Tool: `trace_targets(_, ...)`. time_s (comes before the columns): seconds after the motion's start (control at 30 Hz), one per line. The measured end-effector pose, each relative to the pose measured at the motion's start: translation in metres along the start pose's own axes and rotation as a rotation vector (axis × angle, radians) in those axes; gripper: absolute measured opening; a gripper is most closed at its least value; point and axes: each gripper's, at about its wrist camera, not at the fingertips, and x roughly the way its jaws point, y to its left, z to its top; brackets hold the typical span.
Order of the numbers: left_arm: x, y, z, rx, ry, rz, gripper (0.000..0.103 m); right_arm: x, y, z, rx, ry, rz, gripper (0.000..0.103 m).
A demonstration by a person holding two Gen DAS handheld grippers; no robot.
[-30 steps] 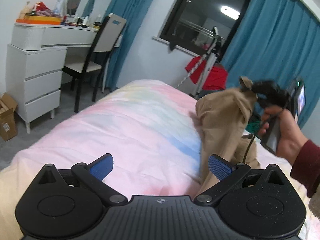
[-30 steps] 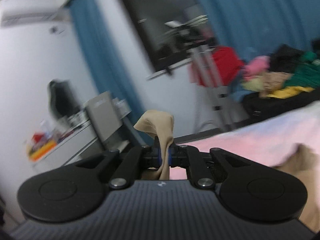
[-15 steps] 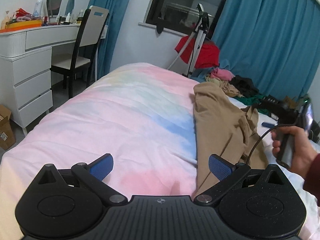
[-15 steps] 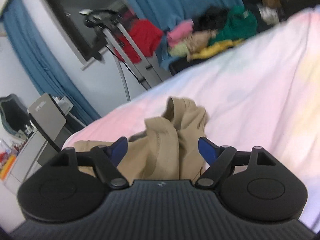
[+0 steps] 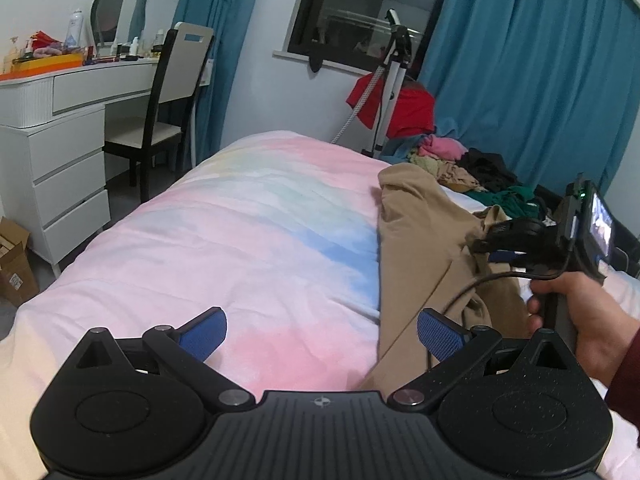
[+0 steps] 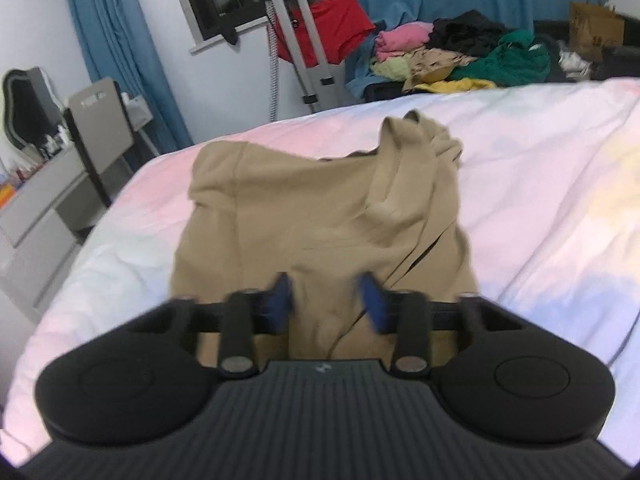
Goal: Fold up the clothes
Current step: 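Release the hem with the right gripper and lift it away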
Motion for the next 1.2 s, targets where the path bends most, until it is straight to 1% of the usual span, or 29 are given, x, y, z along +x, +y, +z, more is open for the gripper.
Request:
trace_targets(0.03, 0.000, 0.000, 0.001, -0.003, 0.000, 0.002, 0.102, -0.001, -0.002, 0.002, 0.007, 0.000, 0.000, 0.008)
trace_targets(0.1, 0.000, 0.001, 0.001, -0.006, -0.001, 0.000, 0.102, -0.011, -0.009, 0.007, 0.028, -0.030, 0.018, 0.007)
trace_targets(0.2, -0.002, 0.001, 0.002, -0.008, -0.006, -0.011, 0.102, -0.028, -0.021, 0.007, 0.034, -0.081, 0.001, 0.007)
trace_targets(0.27, -0.003, 0.001, 0.001, -0.001, -0.010, -0.018, 0.102, -0.032, -0.034, 0.001, 0.068, -0.096, -0.008, 0.007)
trace_targets(0.33, -0.004, 0.001, 0.001, 0.005, -0.012, -0.023, 0.102, -0.027, -0.043, -0.008, 0.076, -0.070, -0.028, 0.007)
trace_targets(0.43, -0.002, 0.003, 0.001, 0.013, -0.007, -0.036, 0.102, -0.012, -0.055, -0.021, 0.111, 0.029, -0.043, 0.010)
trace_targets(0.47, -0.002, 0.004, 0.001, 0.013, -0.011, -0.046, 0.102, -0.012, -0.056, -0.022, 0.111, 0.051, -0.038, 0.012)
trace_targets(0.5, -0.001, 0.004, 0.001, 0.011, -0.008, -0.048, 0.102, -0.016, -0.054, -0.019, 0.086, 0.060, -0.033, 0.015)
trace_targets(0.53, 0.001, 0.003, 0.002, 0.014, -0.006, -0.048, 0.102, -0.024, -0.051, -0.017, 0.050, 0.058, -0.027, 0.030)
trace_targets(0.57, 0.002, 0.003, 0.003, 0.018, -0.004, -0.047, 0.102, -0.036, -0.048, -0.015, 0.015, 0.038, -0.022, 0.060)
trace_targets(0.6, 0.001, 0.001, 0.003, 0.029, -0.009, -0.047, 0.102, -0.050, -0.044, -0.013, -0.019, 0.013, -0.016, 0.074)
trace_targets(0.63, 0.001, 0.000, 0.002, 0.037, -0.009, -0.045, 0.102, -0.066, -0.040, -0.011, -0.038, -0.020, -0.015, 0.092)
trace_targets(0.67, 0.001, -0.002, 0.002, 0.046, -0.009, -0.042, 0.102, -0.082, -0.037, -0.010, -0.053, -0.039, -0.013, 0.089)
trace_targets(0.7, 0.000, -0.004, 0.002, 0.054, -0.009, -0.039, 0.102, -0.098, -0.034, -0.008, -0.067, -0.054, -0.011, 0.089)
trace_targets(0.87, -0.009, -0.015, -0.001, 0.104, -0.020, -0.016, 0.102, -0.173, -0.020, -0.016, -0.096, -0.075, 0.019, 0.089)
trace_targets(0.9, -0.015, -0.017, 0.000, 0.109, -0.036, -0.011, 0.102, -0.187, -0.016, -0.021, -0.104, -0.079, 0.024, 0.089)
trace_targets(1.0, -0.030, -0.020, 0.000, 0.093, -0.058, -0.029, 0.102, -0.228, -0.008, -0.038, -0.113, -0.111, 0.051, 0.089)
trace_targets(1.03, -0.033, -0.022, -0.001, 0.094, -0.060, -0.031, 0.102, -0.241, -0.007, -0.044, -0.113, -0.120, 0.065, 0.089)
trace_targets(1.1, -0.038, -0.027, -0.004, 0.106, -0.059, -0.009, 0.102, -0.263, -0.004, -0.060, -0.109, -0.134, 0.099, 0.089)
trace_targets(1.13, -0.040, -0.030, -0.007, 0.108, -0.056, 0.006, 0.102, -0.270, -0.003, -0.069, -0.109, -0.138, 0.107, 0.089)
trace_targets(1.2, -0.040, -0.035, -0.014, 0.110, -0.037, 0.007, 0.102, -0.282, -0.002, -0.085, -0.108, -0.143, 0.112, 0.089)
